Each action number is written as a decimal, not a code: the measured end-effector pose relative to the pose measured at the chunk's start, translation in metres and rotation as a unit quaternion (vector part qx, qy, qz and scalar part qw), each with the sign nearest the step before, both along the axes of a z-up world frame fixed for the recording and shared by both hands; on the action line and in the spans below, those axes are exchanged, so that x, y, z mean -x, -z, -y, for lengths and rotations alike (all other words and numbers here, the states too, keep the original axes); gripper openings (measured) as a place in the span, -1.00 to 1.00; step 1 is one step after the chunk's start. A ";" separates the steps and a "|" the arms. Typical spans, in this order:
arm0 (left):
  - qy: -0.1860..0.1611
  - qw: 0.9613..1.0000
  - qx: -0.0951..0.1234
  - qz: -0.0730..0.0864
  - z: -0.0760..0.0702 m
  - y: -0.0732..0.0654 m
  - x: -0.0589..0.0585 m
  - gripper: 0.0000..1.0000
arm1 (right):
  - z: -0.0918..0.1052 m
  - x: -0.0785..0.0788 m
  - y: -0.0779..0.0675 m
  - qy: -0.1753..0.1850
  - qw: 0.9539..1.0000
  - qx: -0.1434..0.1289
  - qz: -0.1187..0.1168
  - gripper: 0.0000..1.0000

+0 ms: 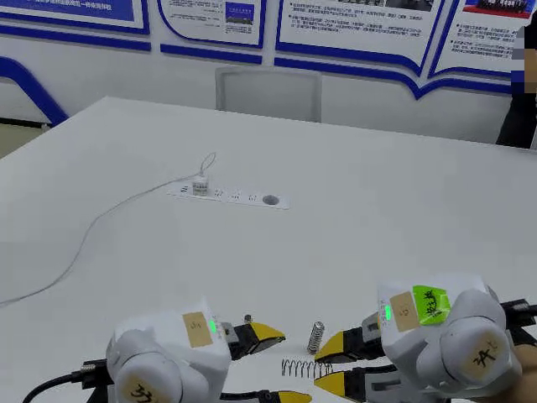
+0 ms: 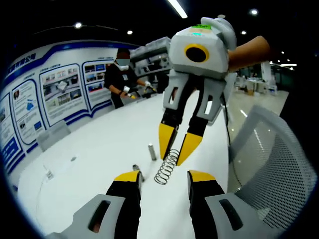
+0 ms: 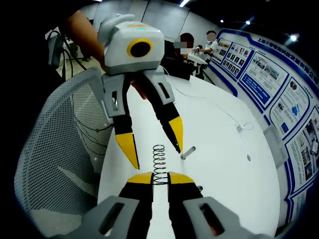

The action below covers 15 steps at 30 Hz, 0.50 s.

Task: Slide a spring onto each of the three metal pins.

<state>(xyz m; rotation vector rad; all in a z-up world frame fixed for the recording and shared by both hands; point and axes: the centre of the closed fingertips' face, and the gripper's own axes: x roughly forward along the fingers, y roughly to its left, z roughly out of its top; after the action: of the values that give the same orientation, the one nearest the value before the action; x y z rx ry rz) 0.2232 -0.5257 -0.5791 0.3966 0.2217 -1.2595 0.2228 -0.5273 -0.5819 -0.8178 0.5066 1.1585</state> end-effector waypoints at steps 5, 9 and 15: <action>0.014 1.000 -0.007 0.009 0.005 0.000 0.004 -0.27 | -0.001 0.003 0.000 -0.008 1.000 0.004 0.002 -0.78; 0.015 1.000 -0.001 0.010 0.006 -0.004 0.003 -0.38 | -0.001 0.005 0.000 -0.010 1.000 0.006 0.003 -0.78; 0.019 1.000 -0.002 0.008 0.001 -0.005 0.000 -0.53 | -0.003 0.005 -0.001 -0.007 1.000 0.000 0.002 -0.78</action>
<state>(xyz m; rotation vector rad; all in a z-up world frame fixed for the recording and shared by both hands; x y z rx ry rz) 0.2229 -0.5265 -0.5744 0.4157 0.2037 -1.2928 0.2180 -0.5245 -0.5811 -0.8251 0.4980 1.1686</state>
